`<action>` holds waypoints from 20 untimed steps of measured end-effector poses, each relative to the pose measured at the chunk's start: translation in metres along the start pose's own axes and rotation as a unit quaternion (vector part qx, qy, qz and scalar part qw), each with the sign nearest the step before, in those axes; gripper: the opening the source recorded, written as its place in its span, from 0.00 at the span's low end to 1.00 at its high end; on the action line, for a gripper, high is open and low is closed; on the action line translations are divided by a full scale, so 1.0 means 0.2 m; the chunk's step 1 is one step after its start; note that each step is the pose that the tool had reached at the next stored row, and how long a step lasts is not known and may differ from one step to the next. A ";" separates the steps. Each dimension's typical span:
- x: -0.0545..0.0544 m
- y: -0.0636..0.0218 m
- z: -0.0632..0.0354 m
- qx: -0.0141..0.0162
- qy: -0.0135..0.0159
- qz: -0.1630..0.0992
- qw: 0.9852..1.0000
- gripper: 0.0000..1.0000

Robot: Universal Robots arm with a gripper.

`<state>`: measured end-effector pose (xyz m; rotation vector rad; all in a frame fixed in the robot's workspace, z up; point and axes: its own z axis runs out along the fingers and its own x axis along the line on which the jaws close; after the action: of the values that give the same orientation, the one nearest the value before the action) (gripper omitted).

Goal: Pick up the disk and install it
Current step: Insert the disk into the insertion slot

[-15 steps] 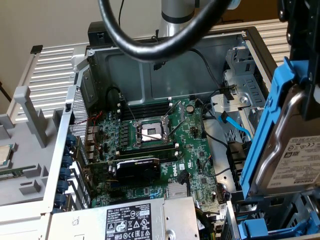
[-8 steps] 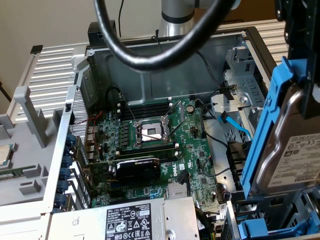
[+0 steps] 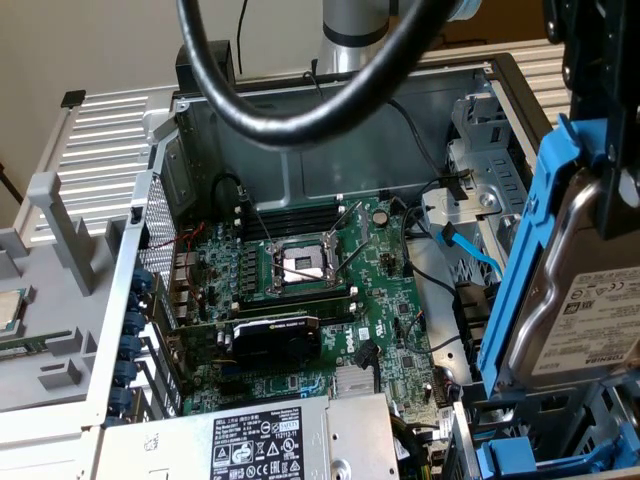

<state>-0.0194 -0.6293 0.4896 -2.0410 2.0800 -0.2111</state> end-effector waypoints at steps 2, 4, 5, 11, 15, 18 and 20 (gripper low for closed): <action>0.00 0.000 0.000 0.000 0.000 0.000 1.000 0.37; 0.00 0.000 0.000 0.000 0.000 0.000 1.000 0.37; 0.00 0.000 0.000 0.000 0.000 0.000 1.000 0.37; 0.00 0.007 -0.001 0.000 0.001 0.000 1.000 0.37; -0.01 0.015 -0.002 0.007 0.002 -0.002 1.000 0.37; -0.02 0.019 -0.002 0.010 0.003 -0.002 1.000 0.37; -0.02 0.024 -0.001 0.010 0.003 -0.003 1.000 0.37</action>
<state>-0.0242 -0.6260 0.4888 -2.0369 2.0683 -0.2380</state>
